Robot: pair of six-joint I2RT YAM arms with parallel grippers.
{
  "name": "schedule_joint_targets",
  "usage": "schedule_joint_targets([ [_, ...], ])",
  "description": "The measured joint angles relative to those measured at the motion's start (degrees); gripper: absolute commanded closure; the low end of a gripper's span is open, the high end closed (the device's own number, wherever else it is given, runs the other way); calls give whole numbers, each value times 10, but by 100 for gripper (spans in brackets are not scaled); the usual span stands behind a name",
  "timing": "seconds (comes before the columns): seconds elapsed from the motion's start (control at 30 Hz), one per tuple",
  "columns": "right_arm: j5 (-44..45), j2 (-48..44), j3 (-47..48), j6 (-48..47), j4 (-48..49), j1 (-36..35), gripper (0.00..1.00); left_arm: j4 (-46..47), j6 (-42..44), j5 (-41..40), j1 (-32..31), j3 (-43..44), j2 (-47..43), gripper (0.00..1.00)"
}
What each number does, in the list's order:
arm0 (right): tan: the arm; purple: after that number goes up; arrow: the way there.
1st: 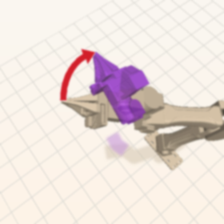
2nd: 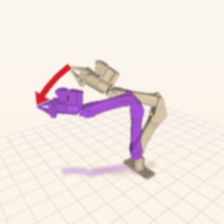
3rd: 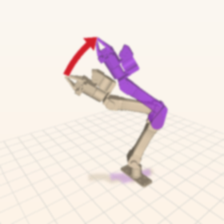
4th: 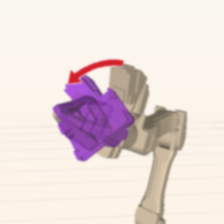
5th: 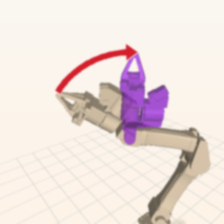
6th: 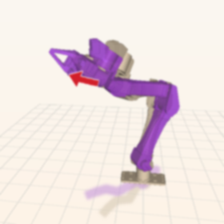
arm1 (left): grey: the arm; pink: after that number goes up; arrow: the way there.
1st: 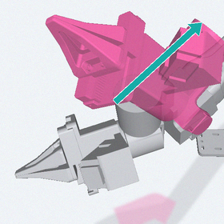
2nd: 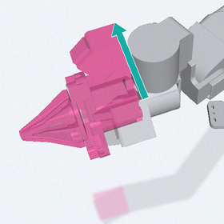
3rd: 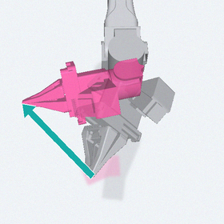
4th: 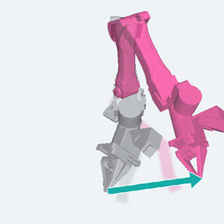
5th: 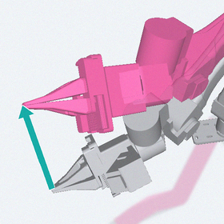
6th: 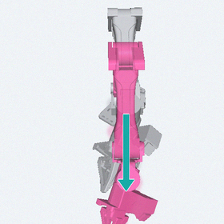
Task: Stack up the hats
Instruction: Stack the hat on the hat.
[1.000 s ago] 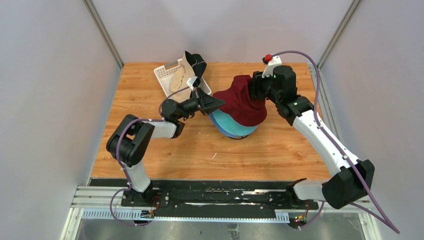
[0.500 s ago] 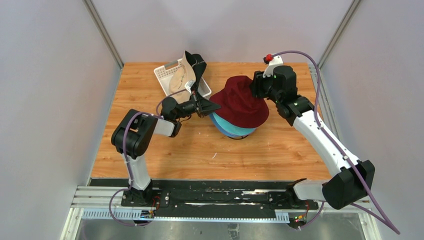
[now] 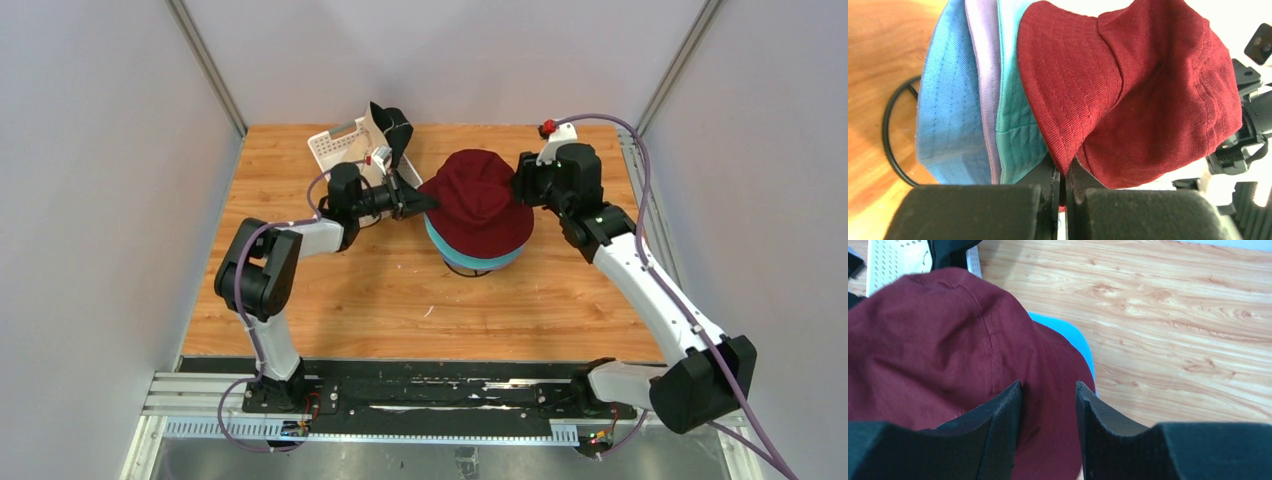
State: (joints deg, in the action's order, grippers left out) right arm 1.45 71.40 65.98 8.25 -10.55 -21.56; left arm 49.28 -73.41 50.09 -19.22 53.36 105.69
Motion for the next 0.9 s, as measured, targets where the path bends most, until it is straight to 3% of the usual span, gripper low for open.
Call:
schedule_joint_targets([
  [0.13,-7,-42,-33,9,0,19,55,-116,79,-16,0,50,-19,96],
  [0.3,-71,-89,-75,45,10,96,55,-186,119,-23,2,89,-17,96],
  [0.57,-235,-92,-176,132,83,184,54,-207,128,-22,4,143,29,96],
  [0.9,-409,-50,-256,282,267,240,53,-211,128,-21,4,155,39,96],
])
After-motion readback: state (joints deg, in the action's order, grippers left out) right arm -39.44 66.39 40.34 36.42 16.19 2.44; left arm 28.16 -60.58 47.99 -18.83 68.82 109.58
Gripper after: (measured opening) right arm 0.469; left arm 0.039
